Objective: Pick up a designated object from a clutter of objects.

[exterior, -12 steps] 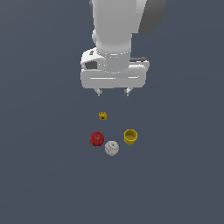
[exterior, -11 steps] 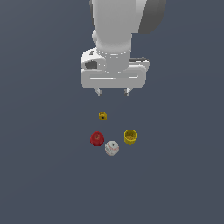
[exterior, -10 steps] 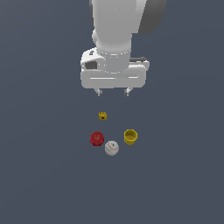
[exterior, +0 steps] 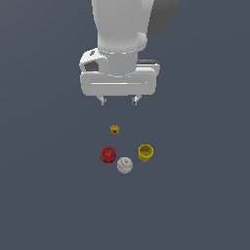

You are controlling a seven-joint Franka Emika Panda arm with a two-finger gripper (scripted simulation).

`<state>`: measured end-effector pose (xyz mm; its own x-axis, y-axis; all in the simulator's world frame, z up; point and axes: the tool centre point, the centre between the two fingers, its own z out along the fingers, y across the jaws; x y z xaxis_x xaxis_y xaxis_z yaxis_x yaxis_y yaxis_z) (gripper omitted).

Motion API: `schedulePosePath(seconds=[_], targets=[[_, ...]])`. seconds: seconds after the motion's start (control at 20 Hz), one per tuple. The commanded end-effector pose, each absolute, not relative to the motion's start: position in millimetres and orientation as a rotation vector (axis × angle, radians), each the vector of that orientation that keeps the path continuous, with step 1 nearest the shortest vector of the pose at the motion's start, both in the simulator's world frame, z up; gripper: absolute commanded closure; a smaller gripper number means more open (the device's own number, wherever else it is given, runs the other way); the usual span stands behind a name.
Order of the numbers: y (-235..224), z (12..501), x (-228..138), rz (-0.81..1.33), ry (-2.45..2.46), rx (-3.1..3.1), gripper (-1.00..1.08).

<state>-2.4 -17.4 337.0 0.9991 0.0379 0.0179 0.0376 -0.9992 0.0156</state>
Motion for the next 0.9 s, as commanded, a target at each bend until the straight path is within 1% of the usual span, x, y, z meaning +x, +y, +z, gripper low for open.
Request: schedulePosePath(seconds=[0.0,0.45,0.85], targets=[[-18,339,-3,0.032,0.06,3.124,-0.92],[-17,318,11,0.027,0.11,3.123,-0.92],[-13,265,40,0.018,0.233,3.117,-0.92]])
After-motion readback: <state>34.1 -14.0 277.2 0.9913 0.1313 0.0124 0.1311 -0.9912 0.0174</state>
